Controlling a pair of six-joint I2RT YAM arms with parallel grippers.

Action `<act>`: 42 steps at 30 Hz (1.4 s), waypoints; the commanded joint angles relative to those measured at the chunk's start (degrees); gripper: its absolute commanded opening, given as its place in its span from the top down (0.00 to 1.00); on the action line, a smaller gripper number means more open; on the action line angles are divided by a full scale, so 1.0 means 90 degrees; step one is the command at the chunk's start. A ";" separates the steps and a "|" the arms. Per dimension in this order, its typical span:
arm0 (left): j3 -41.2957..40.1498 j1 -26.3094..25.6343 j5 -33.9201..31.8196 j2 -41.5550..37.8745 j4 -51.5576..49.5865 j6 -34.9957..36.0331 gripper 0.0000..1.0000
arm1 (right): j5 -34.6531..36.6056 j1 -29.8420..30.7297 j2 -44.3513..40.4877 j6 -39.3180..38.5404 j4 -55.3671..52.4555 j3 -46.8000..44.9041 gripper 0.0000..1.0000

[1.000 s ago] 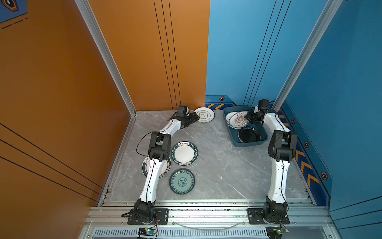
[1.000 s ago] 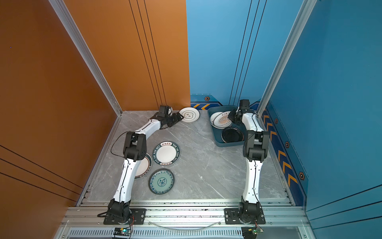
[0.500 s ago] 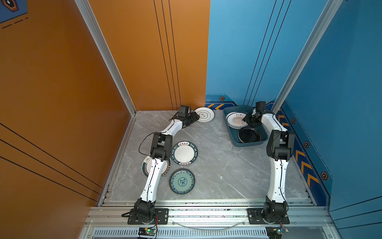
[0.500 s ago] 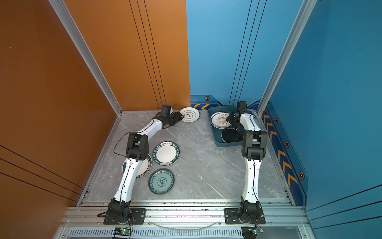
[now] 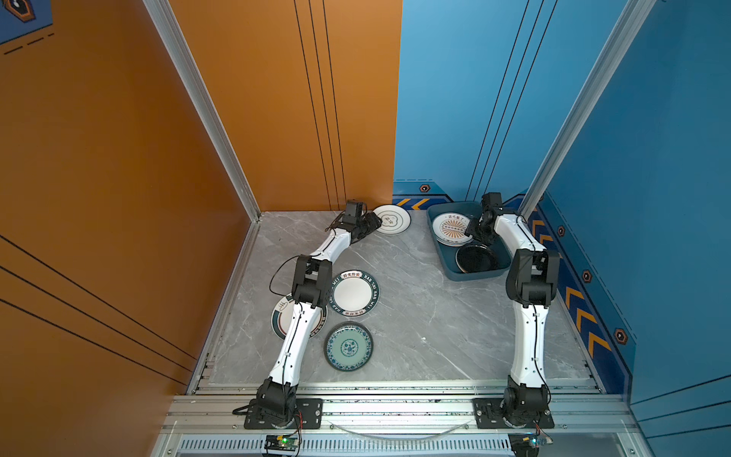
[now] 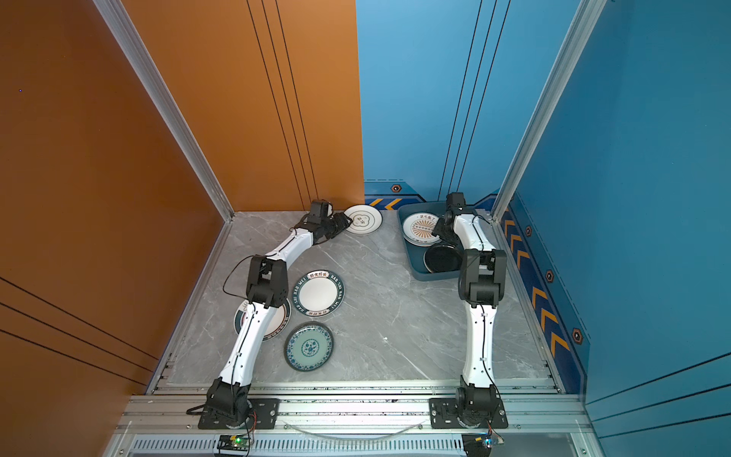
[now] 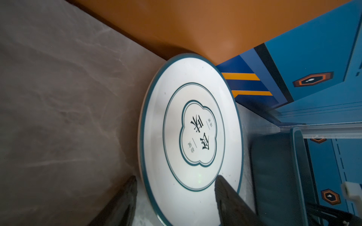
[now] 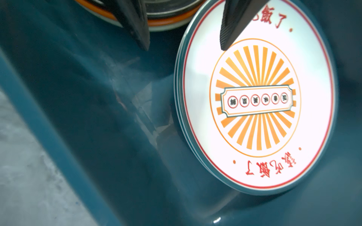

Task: Place the plates into the plastic bin on the countertop
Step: Place the plate in the plastic bin, then pick up the plate from the top-center of the table.

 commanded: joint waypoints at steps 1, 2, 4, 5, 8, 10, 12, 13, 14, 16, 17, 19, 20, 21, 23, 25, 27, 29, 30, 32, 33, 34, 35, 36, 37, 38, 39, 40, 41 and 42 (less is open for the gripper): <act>0.0106 -0.0076 0.0015 0.0441 -0.0477 -0.0147 0.42 | 0.0269 0.0027 -0.0430 -0.0165 -0.0292 0.0144 0.40; 0.0121 -0.0077 0.0022 0.0470 -0.0472 -0.0166 0.44 | 0.0259 0.0027 -0.0457 -0.0165 -0.0310 0.0130 0.40; 0.0130 -0.0077 0.0028 0.0486 -0.0467 -0.0176 0.48 | 0.0230 0.0037 -0.0533 -0.0146 -0.0307 0.0088 0.40; 0.0129 -0.0076 0.0026 0.0491 -0.0454 -0.0177 0.50 | 0.0224 0.0037 -0.0580 -0.0136 -0.0309 0.0059 0.40; 0.0130 -0.0077 0.0059 0.0504 -0.0425 -0.0196 0.59 | 0.0212 0.0035 -0.0736 -0.0136 -0.0285 -0.0063 0.40; 0.0125 -0.0076 0.0094 0.0511 -0.0414 -0.0196 0.66 | 0.0233 0.0037 -0.0877 -0.0127 -0.0264 -0.0183 0.40; 0.0120 -0.0074 0.0120 0.0507 -0.0416 -0.0177 0.71 | 0.0231 0.0028 -0.1096 -0.0136 -0.0182 -0.0402 0.40; 0.0112 -0.0075 0.0123 0.0508 -0.0413 -0.0167 0.74 | 0.0198 0.0027 -0.1215 -0.0136 -0.0103 -0.0539 0.40; 0.0101 -0.0076 0.0129 0.0507 -0.0408 -0.0160 0.77 | 0.0158 0.0027 -0.1365 -0.0117 0.0013 -0.0726 0.40; 0.0058 -0.0067 0.0160 0.0505 -0.0377 -0.0166 0.81 | 0.0105 0.0027 -0.1685 -0.0106 0.0207 -0.1051 0.41; 0.0042 -0.0067 0.0164 0.0512 -0.0360 -0.0176 0.81 | 0.0083 0.0036 -0.1839 -0.0106 0.0283 -0.1220 0.41; 0.0014 -0.0057 0.0177 0.0512 -0.0328 -0.0187 0.84 | 0.0076 0.0056 -0.2115 -0.0130 0.0397 -0.1491 0.41; 0.0004 -0.0057 0.0188 0.0512 -0.0326 -0.0187 0.84 | 0.0060 0.0071 -0.2383 -0.0145 0.0448 -0.1626 0.41; -0.0008 -0.0057 0.0193 0.0514 -0.0323 -0.0185 0.85 | 0.0044 0.0076 -0.2511 -0.0164 0.0477 -0.1735 0.41; -0.0026 -0.0046 0.0214 0.0515 -0.0304 -0.0177 0.88 | 0.0023 0.0095 -0.2795 -0.0192 0.0517 -0.1966 0.41; -0.0059 -0.0047 0.0181 0.0503 -0.0326 -0.0168 1.00 | 0.0000 0.0104 -0.3049 -0.0204 0.0561 -0.2149 0.41; -0.0076 -0.0045 0.0185 0.0490 -0.0326 -0.0158 1.00 | -0.0002 0.0123 -0.3332 -0.0203 0.0627 -0.2523 0.41; -0.0109 -0.0047 0.0199 0.0473 -0.0326 -0.0139 1.00 | -0.0016 0.0149 -0.3633 -0.0194 0.0714 -0.2802 0.41; -0.0118 -0.0046 0.0207 0.0463 -0.0326 -0.0124 1.00 | -0.0030 0.0163 -0.3748 -0.0194 0.0755 -0.2924 0.41; -0.0174 -0.0047 0.0236 0.0410 -0.0307 -0.0094 1.00 | -0.0053 0.0219 -0.4025 -0.0204 0.0791 -0.3199 0.41; -0.0231 -0.0044 0.0263 0.0370 -0.0282 -0.0082 1.00 | -0.0082 0.0241 -0.4119 -0.0214 0.0799 -0.3299 0.41; -0.0304 -0.0041 0.0280 0.0314 -0.0240 -0.0074 1.00 | -0.0152 0.0284 -0.4206 -0.0228 0.0824 -0.3405 0.41; -0.0412 -0.0042 0.0304 0.0231 -0.0184 -0.0055 1.00 | -0.0241 0.0328 -0.4285 -0.0233 0.0850 -0.3523 0.41; -0.0532 -0.0045 0.0330 0.0144 -0.0130 -0.0033 1.00 | -0.0329 0.0379 -0.4350 -0.0228 0.0867 -0.3611 0.41; -0.0674 -0.0038 0.0373 0.0025 -0.0071 -0.0004 1.00 | -0.0453 0.0446 -0.4412 -0.0224 0.0920 -0.3734 0.41; -0.0867 -0.0037 0.0401 -0.0119 0.0010 0.0027 1.00 | -0.0587 0.0515 -0.4459 -0.0224 0.0997 -0.3846 0.41; -0.1059 -0.0029 0.0441 -0.0231 0.0041 0.0037 1.00 | -0.0682 0.0572 -0.4478 -0.0207 0.1048 -0.3931 0.41; -0.1302 -0.0018 0.0505 -0.0422 0.0336 0.0046 1.00 | -0.0795 0.0650 -0.4494 -0.0179 0.1078 -0.4006 0.41; -0.1540 0.0006 0.0569 -0.0600 0.0459 0.0039 1.00 | -0.0886 0.0737 -0.4494 -0.0149 0.1125 -0.4070 0.41; -0.1792 0.0028 0.0639 -0.0755 0.0559 0.0047 1.00 | -0.0965 0.0806 -0.4493 -0.0131 0.1173 -0.4129 0.41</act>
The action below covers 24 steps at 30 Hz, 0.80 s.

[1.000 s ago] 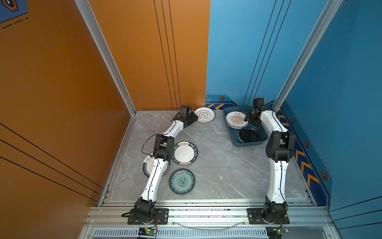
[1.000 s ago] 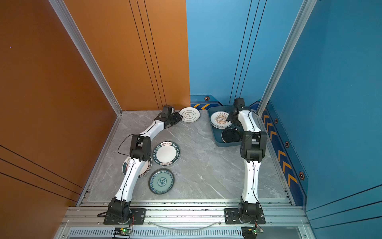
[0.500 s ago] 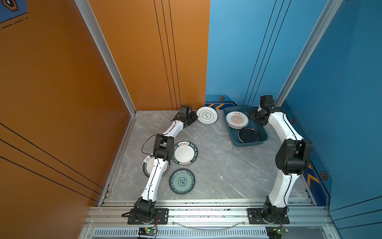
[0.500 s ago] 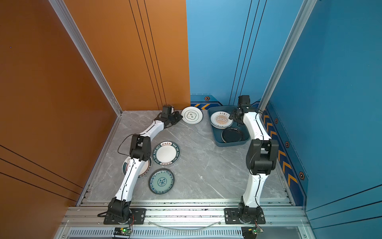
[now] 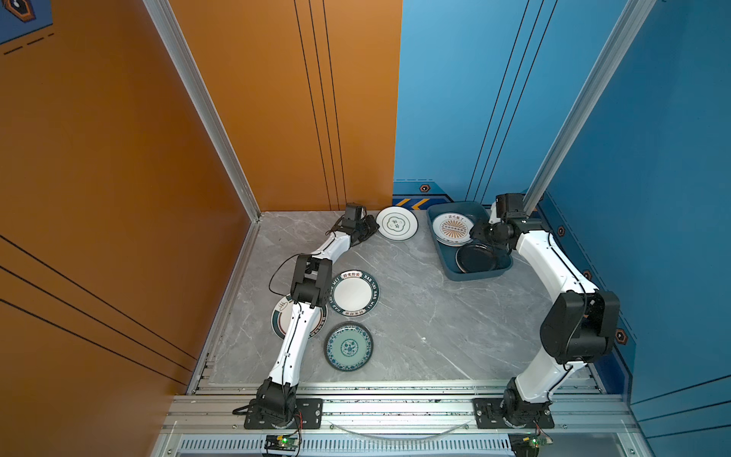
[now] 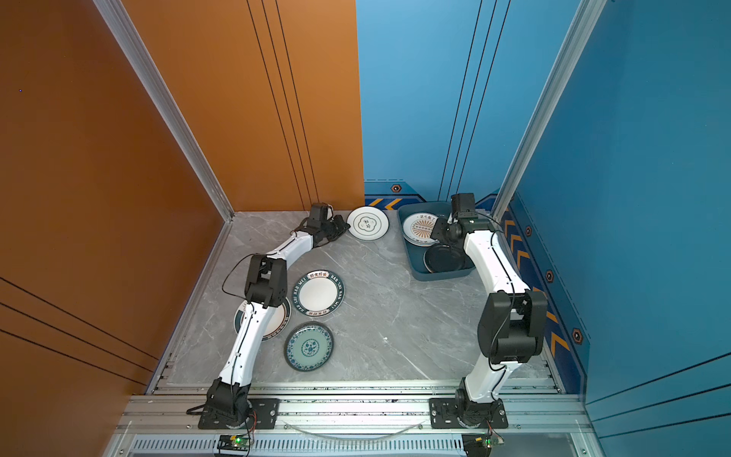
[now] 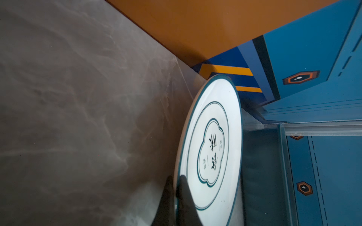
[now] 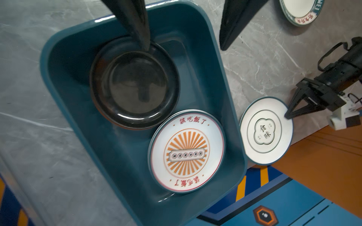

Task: Place the plates into the plastic bin on the countertop
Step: Pick up the plate from the top-center of the table.

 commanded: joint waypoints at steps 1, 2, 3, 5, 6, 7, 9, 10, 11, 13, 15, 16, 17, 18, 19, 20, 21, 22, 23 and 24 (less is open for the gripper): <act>-0.0883 0.0051 0.0212 -0.0470 -0.0116 0.0435 1.00 | -0.0508 0.0262 -0.0091 -0.0020 0.0277 -0.0240 0.41; -0.1238 0.0089 0.0299 -0.0689 0.0077 0.0434 1.00 | -0.0604 0.0356 -0.0091 0.0009 0.0350 -0.0310 0.41; -0.1542 0.0122 0.0354 -0.0889 0.0226 0.0433 1.00 | -0.0691 0.0417 -0.0093 0.0032 0.0422 -0.0331 0.41; -0.2179 0.0203 0.0471 -0.1318 0.0481 0.0463 1.00 | -0.0940 0.0546 -0.0070 0.0131 0.0595 -0.0391 0.41; -0.2562 0.0254 0.0545 -0.1552 0.0632 0.0463 1.00 | -0.1114 0.0588 -0.0047 0.0218 0.0699 -0.0406 0.41; -0.2902 0.0307 0.0619 -0.1791 0.0784 0.0454 1.00 | -0.1281 0.0649 -0.0020 0.0338 0.0824 -0.0432 0.41; -0.3495 0.0411 0.0778 -0.2229 0.1077 0.0396 1.00 | -0.1589 0.0760 0.0054 0.0539 0.1135 -0.0505 0.40; -0.3786 0.0473 0.0894 -0.2450 0.1237 0.0332 1.00 | -0.1729 0.0844 0.0096 0.0654 0.1281 -0.0519 0.40; -0.4078 0.0526 0.1010 -0.2640 0.1437 0.0229 1.00 | -0.1858 0.0907 0.0151 0.0749 0.1408 -0.0530 0.40; -0.4620 0.0647 0.1286 -0.3036 0.1932 -0.0038 1.00 | -0.2141 0.1025 0.0319 0.1031 0.1750 -0.0539 0.40; -0.5033 0.0720 0.1415 -0.3443 0.2131 -0.0113 1.00 | -0.2272 0.1132 0.0454 0.1251 0.2000 -0.0546 0.40; -0.5226 0.0743 0.1453 -0.3658 0.2168 -0.0106 1.00 | -0.2314 0.1180 0.0528 0.1316 0.2104 -0.0554 0.39; -0.5369 0.0751 0.1468 -0.3843 0.2180 -0.0094 1.00 | -0.2335 0.1226 0.0596 0.1375 0.2175 -0.0552 0.39; -0.5508 0.0772 0.1497 -0.4032 0.2183 -0.0089 1.00 | -0.2356 0.1270 0.0669 0.1431 0.2254 -0.0567 0.39; -0.5622 0.0781 0.1531 -0.4193 0.2190 -0.0093 1.00 | -0.2400 0.1296 0.0747 0.1493 0.2344 -0.0553 0.39; -0.5708 0.0790 0.1561 -0.4341 0.2183 -0.0093 1.00 | -0.2456 0.1317 0.0808 0.1572 0.2446 -0.0548 0.39; -0.5796 0.0781 0.1608 -0.4488 0.2198 -0.0093 1.00 | -0.2525 0.1335 0.0870 0.1677 0.2602 -0.0574 0.39; -0.5882 0.0764 0.1659 -0.4608 0.2213 -0.0108 1.00 | -0.2593 0.1346 0.0927 0.1777 0.2770 -0.0608 0.39; -0.5971 0.0752 0.1697 -0.4705 0.2265 -0.0139 1.00 | -0.2652 0.1346 0.0973 0.1874 0.2911 -0.0621 0.39; -0.6078 0.0734 0.1727 -0.4807 0.2340 -0.0184 1.00 | -0.2697 0.1356 0.1015 0.1970 0.3050 -0.0630 0.39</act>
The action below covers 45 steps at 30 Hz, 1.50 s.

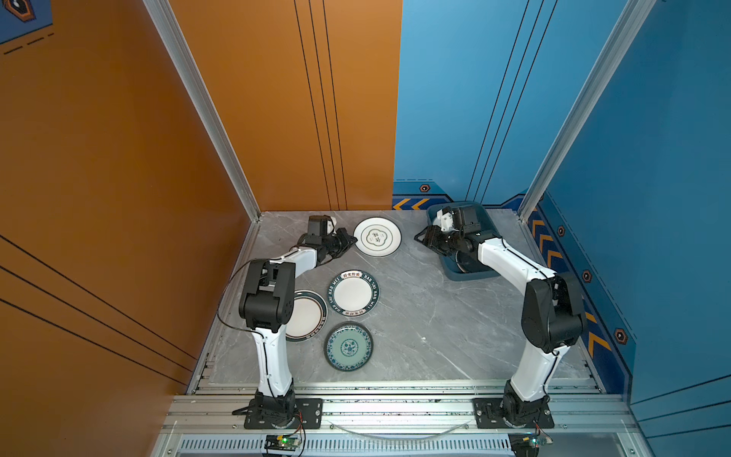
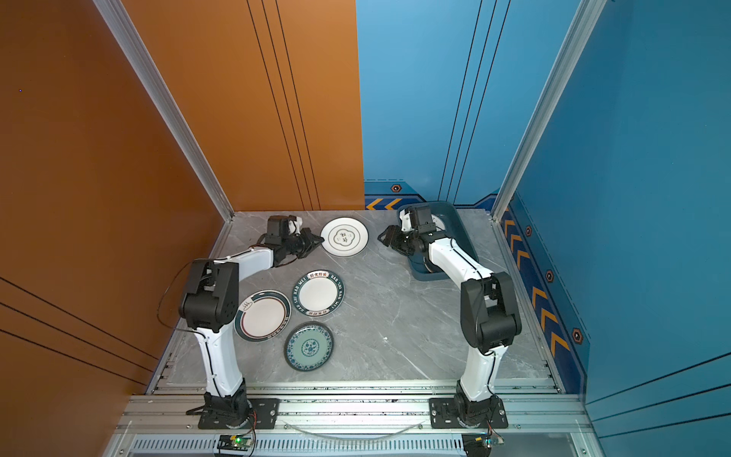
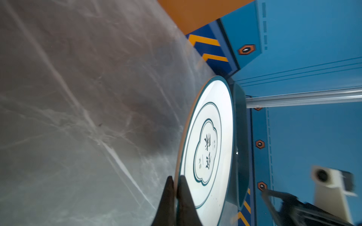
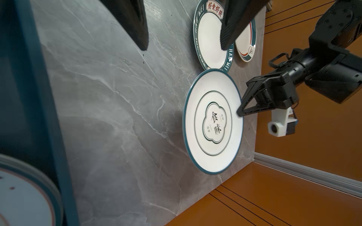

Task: Place the plates into the plastic bin on the countertop
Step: Pick up the plate from the top-center of the table, then place the plate in the plastic bin.

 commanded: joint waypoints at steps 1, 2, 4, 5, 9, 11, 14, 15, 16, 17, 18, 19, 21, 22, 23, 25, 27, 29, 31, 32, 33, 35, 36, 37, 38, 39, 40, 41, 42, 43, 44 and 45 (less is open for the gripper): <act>-0.0281 -0.0101 0.0454 -0.0485 0.0562 -0.0147 1.00 | -0.0347 0.0015 0.0135 0.0488 0.0739 -0.0089 0.39; -0.0353 -0.0120 0.0455 -0.0561 0.0591 -0.0159 1.00 | -0.0378 0.0018 0.0165 0.0525 0.0799 -0.0080 0.39; -0.0476 -0.0145 0.0437 -0.0734 0.0603 -0.0150 1.00 | -0.0441 0.0027 0.0219 0.0585 0.0913 -0.0079 0.39; -0.0516 -0.0155 0.0445 -0.0786 0.0609 -0.0150 1.00 | -0.0485 0.0028 0.0222 0.0625 0.1000 -0.0109 0.39; -0.0577 -0.0184 0.0477 -0.0907 0.0610 -0.0140 1.00 | -0.0617 0.0052 0.0203 0.0834 0.1400 -0.0265 0.38; -0.0581 -0.0189 0.0482 -0.0919 0.0605 -0.0160 1.00 | -0.0647 0.0066 0.0196 0.0875 0.1495 -0.0298 0.38; -0.0545 -0.0239 0.0494 -0.0915 0.0606 -0.0179 1.00 | -0.0696 0.0095 0.0225 0.0905 0.1567 -0.0270 0.38; -0.0525 -0.0264 0.0497 -0.0923 0.0612 -0.0179 1.00 | -0.0692 0.0105 0.0253 0.0905 0.1566 -0.0251 0.38; -0.0521 -0.0296 0.0495 -0.0935 0.0612 -0.0196 1.00 | -0.0705 0.0115 0.0286 0.0915 0.1574 -0.0229 0.38; -0.0510 -0.0327 0.0499 -0.0959 0.0605 -0.0199 1.00 | -0.0711 0.0124 0.0315 0.0919 0.1585 -0.0212 0.38; -0.0496 -0.0357 0.0499 -0.0984 0.0609 -0.0207 1.00 | -0.0724 0.0134 0.0363 0.0915 0.1599 -0.0180 0.38; -0.0491 -0.0391 0.0504 -0.1005 0.0609 -0.0232 1.00 | -0.0741 0.0135 0.0407 0.0924 0.1604 -0.0143 0.38; -0.0471 -0.0451 0.0542 -0.1012 0.0641 -0.0274 1.00 | -0.0807 0.0154 0.0509 0.0951 0.1673 -0.0054 0.38; -0.0457 -0.0484 0.0561 -0.1007 0.0657 -0.0294 1.00 | -0.0854 0.0173 0.0587 0.0982 0.1723 0.0008 0.39; -0.0452 -0.0513 0.0563 -0.1006 0.0656 -0.0305 1.00 | -0.0912 0.0191 0.0659 0.1015 0.1767 0.0064 0.39; -0.0442 -0.0572 0.0583 -0.1002 0.0685 -0.0336 1.00 | -0.1151 0.0239 0.0857 0.1134 0.1910 0.0241 0.39; -0.0433 -0.0616 0.0601 -0.1024 0.0708 -0.0365 1.00 | -0.1348 0.0286 0.1027 0.1309 0.2171 0.0329 0.38; -0.0431 -0.0643 0.0602 -0.1050 0.0704 -0.0373 1.00 | -0.1436 0.0329 0.1149 0.1447 0.2361 0.0395 0.35; -0.0439 -0.0663 0.0608 -0.1088 0.0709 -0.0375 1.00 | -0.1445 0.0357 0.1224 0.1505 0.2413 0.0457 0.35; -0.0439 -0.0681 0.0602 -0.1102 0.0707 -0.0374 1.00 | -0.1439 0.0364 0.1253 0.1510 0.2426 0.0476 0.35; -0.0437 -0.0699 0.0602 -0.1113 0.0708 -0.0384 1.00 | -0.1438 0.0369 0.1271 0.1515 0.2426 0.0491 0.36; -0.0442 -0.0736 0.0587 -0.1133 0.0706 -0.0384 1.00 | -0.1416 0.0380 0.1272 0.1538 0.2453 0.0540 0.43; -0.0433 -0.0755 0.0582 -0.1142 0.0703 -0.0384 1.00 | -0.1418 0.0388 0.1268 0.1556 0.2469 0.0542 0.51; -0.0440 -0.0768 0.0582 -0.1142 0.0709 -0.0384 1.00 | -0.1429 0.0389 0.1272 0.1573 0.2491 0.0542 0.59; -0.0434 -0.0787 0.0582 -0.1152 0.0703 -0.0384 1.00 | -0.1439 0.0398 0.1269 0.1602 0.2522 0.0538 0.67; -0.0440 -0.0804 0.0575 -0.1162 0.0709 -0.0389 1.00 | -0.1435 0.0399 0.1273 0.1631 0.2556 0.0541 0.72; -0.0428 -0.0817 0.0575 -0.1171 0.0710 -0.0393 1.00 | -0.1438 0.0399 0.1275 0.1646 0.2579 0.0527 0.77; -0.0433 -0.0829 0.0568 -0.1181 0.0705 -0.0399 1.00 | -0.1442 0.0399 0.1275 0.1658 0.2591 0.0508 0.80; -0.0432 -0.0838 0.0567 -0.1198 0.0702 -0.0394 1.00 | -0.1440 0.0393 0.1270 0.1657 0.2591 0.0497 0.83; -0.0431 -0.0848 0.0563 -0.1210 0.0703 -0.0394 1.00 | -0.1439 0.0390 0.1271 0.1666 0.2592 0.0501 0.85; -0.0433 -0.0849 0.0567 -0.1220 0.0701 -0.0399 1.00 | -0.1449 0.0389 0.1266 0.1666 0.2582 0.0489 0.87; -0.0438 -0.0853 0.0568 -0.1236 0.0703 -0.0393 1.00 | -0.1458 0.0379 0.1266 0.1661 0.2572 0.0484 0.89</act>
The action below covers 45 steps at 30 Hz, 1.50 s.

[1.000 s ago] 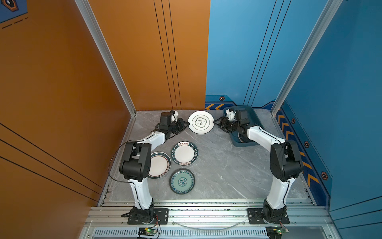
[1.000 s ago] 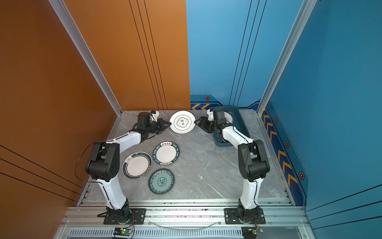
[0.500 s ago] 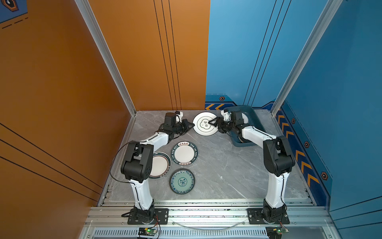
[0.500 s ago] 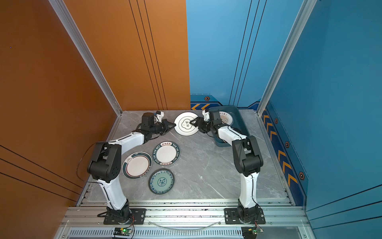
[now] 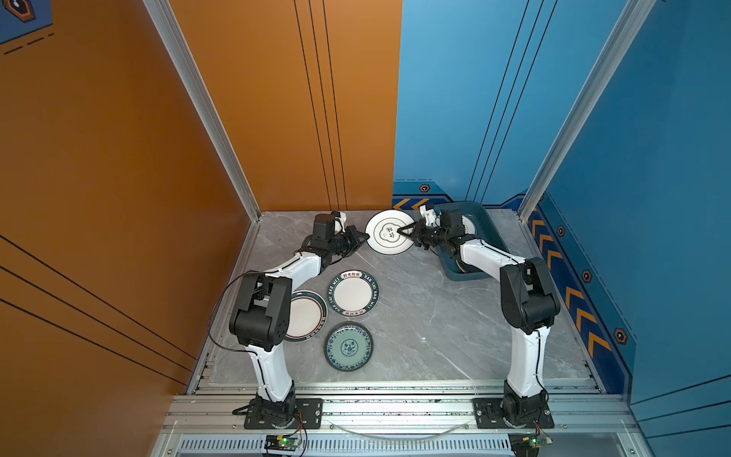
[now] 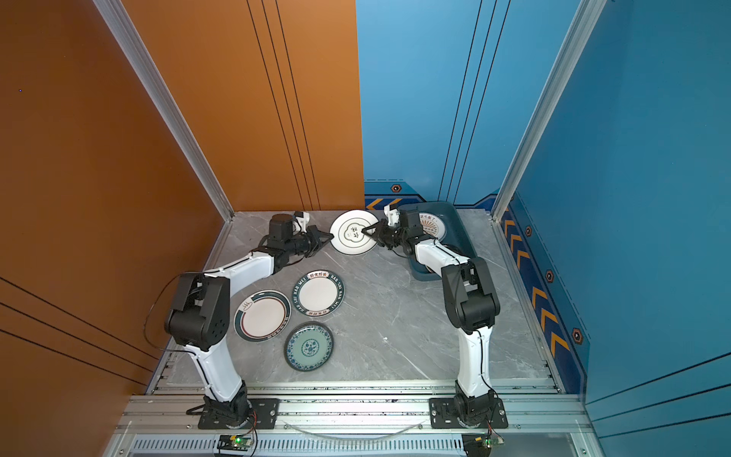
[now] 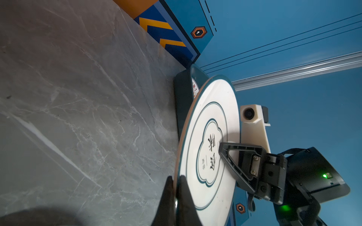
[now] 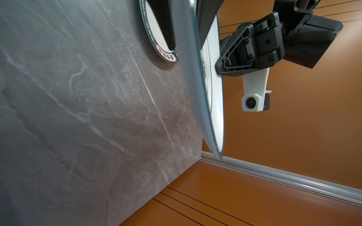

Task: Place the plates into the plastic bin on the countertop
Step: Place the plate in the plastic bin.

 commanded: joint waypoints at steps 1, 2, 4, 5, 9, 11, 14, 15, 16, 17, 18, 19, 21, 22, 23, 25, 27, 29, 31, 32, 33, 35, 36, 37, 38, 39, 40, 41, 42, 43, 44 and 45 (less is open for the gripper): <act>0.0123 -0.0280 0.0526 -0.0383 0.0342 0.0126 1.00 | 0.0053 0.0131 0.0065 -0.0007 0.0046 0.0063 0.91; 0.0122 -0.0279 0.0519 -0.0392 0.0344 0.0126 1.00 | 0.0057 0.0126 0.0048 -0.0014 0.0046 0.0044 0.93; 0.0124 -0.0290 0.0525 -0.0402 0.0343 0.0126 1.00 | 0.0071 0.0109 0.0003 -0.0019 0.0027 0.0010 0.98; 0.0135 -0.0290 0.0531 -0.0412 0.0330 0.0131 1.00 | 0.0091 0.0101 -0.0026 -0.0019 -0.0001 0.0001 1.00; 0.0268 -0.0300 0.0467 -0.0474 -0.0202 0.0486 0.84 | 0.0289 -0.0001 -0.0205 -0.0255 -0.0426 -0.0002 1.00; 0.0340 -0.0308 0.0292 -0.0578 -0.0754 0.0875 0.60 | 0.0439 -0.0108 -0.0352 -0.0507 -0.0783 0.0039 1.00; 0.0367 -0.0300 -0.0034 -0.0831 -0.1507 0.1501 0.32 | 0.0619 -0.0387 -0.0622 -0.0879 -0.1341 0.0132 1.00; 0.0351 -0.0291 -0.0130 -0.0933 -0.1713 0.1681 0.24 | 0.0637 -0.0511 -0.0713 -0.0961 -0.1486 0.0153 1.00; 0.0335 -0.0281 -0.0204 -0.1023 -0.1857 0.1820 0.17 | 0.0647 -0.0644 -0.0788 -0.1020 -0.1585 0.0173 1.00; 0.0294 -0.0262 -0.0298 -0.1138 -0.2034 0.1989 0.02 | 0.0649 -0.0810 -0.0870 -0.1060 -0.1670 0.0182 1.00; 0.0262 -0.0237 -0.0407 -0.1250 -0.2234 0.2168 0.02 | 0.0649 -0.0981 -0.0957 -0.1086 -0.1764 0.0184 1.00; 0.0227 -0.0196 -0.0492 -0.1352 -0.2389 0.2297 0.02 | 0.0657 -0.1173 -0.1045 -0.1115 -0.1827 0.0179 1.00; 0.0011 -0.0076 -0.0661 -0.1622 -0.2531 0.2452 0.02 | 0.0695 -0.1515 -0.1194 -0.1178 -0.1971 0.0163 1.00; -0.0129 0.0000 -0.0703 -0.1752 -0.2520 0.2473 0.02 | 0.0727 -0.1672 -0.1252 -0.1228 -0.2049 0.0157 1.00; -0.0300 0.0092 -0.0766 -0.1903 -0.2501 0.2478 0.02 | 0.0787 -0.1843 -0.1291 -0.1282 -0.2158 0.0179 1.00; -0.0604 0.0310 -0.0867 -0.2157 -0.2502 0.2487 0.02 | 0.0957 -0.2129 -0.1330 -0.1427 -0.2454 0.0266 1.00; -0.0787 0.0519 -0.1173 -0.2374 -0.2792 0.2574 0.02 | 0.1204 -0.2386 -0.1314 -0.1591 -0.2816 0.0392 1.00; -0.0857 0.0649 -0.1580 -0.2553 -0.3352 0.2716 0.02 | 0.1454 -0.2554 -0.1257 -0.1691 -0.3026 0.0484 1.00; -0.0983 0.0657 -0.2021 -0.2825 -0.3629 0.2904 0.02 | 0.1582 -0.2653 -0.1159 -0.1735 -0.3102 0.0581 1.00; -0.1036 0.0665 -0.2143 -0.2939 -0.3757 0.3003 0.02 | 0.1660 -0.2685 -0.1073 -0.1769 -0.3161 0.0667 1.00; -0.1077 0.0672 -0.2173 -0.3046 -0.3876 0.3087 0.02 | 0.1726 -0.2703 -0.0959 -0.1817 -0.3246 0.0789 1.00; -0.1168 0.0678 -0.2283 -0.3213 -0.4083 0.3188 0.02 | 0.1782 -0.2715 -0.0712 -0.1855 -0.3375 0.1034 1.00; -0.1259 0.0691 -0.2296 -0.3310 -0.4098 0.3220 0.02 | 0.1822 -0.2715 -0.0569 -0.1830 -0.3386 0.1157 1.00; -0.1285 0.0713 -0.2302 -0.3381 -0.4103 0.3231 0.02 | 0.1846 -0.2715 -0.0429 -0.1791 -0.3382 0.1269 1.00; -0.1512 0.0743 -0.2308 -0.3444 -0.4118 0.3241 0.02 | 0.1834 -0.2715 -0.0262 -0.1716 -0.3364 0.1409 1.00; -0.1604 0.0781 -0.2306 -0.3490 -0.4132 0.3250 0.02 | 0.1801 -0.2706 -0.0117 -0.1660 -0.3348 0.1536 1.00; -0.1702 0.0837 -0.2272 -0.3524 -0.4128 0.3243 0.02 | 0.1790 -0.2697 0.0036 -0.1615 -0.3352 0.1675 1.00; -0.1810 0.0896 -0.2207 -0.3546 -0.4119 0.3224 0.02 | 0.1813 -0.2681 0.0157 -0.1575 -0.3350 0.1788 1.00; -0.1895 0.0950 -0.2141 -0.3563 -0.4092 0.3213 0.02 | 0.1845 -0.2669 0.0312 -0.1549 -0.3352 0.1851 1.00; -0.1978 0.0985 -0.2068 -0.3574 -0.4061 0.3193 0.02 | 0.1888 -0.2658 0.0411 -0.1533 -0.3339 0.1855 1.00; -0.2055 0.1015 -0.2026 -0.3585 -0.4033 0.3183 0.02 | 0.1934 -0.2648 0.0485 -0.1516 -0.3333 0.1856 1.00; -0.2108 0.1026 -0.1988 -0.3590 -0.4013 0.3182 0.02 | 0.1964 -0.2647 0.0546 -0.1503 -0.3324 0.1995 1.00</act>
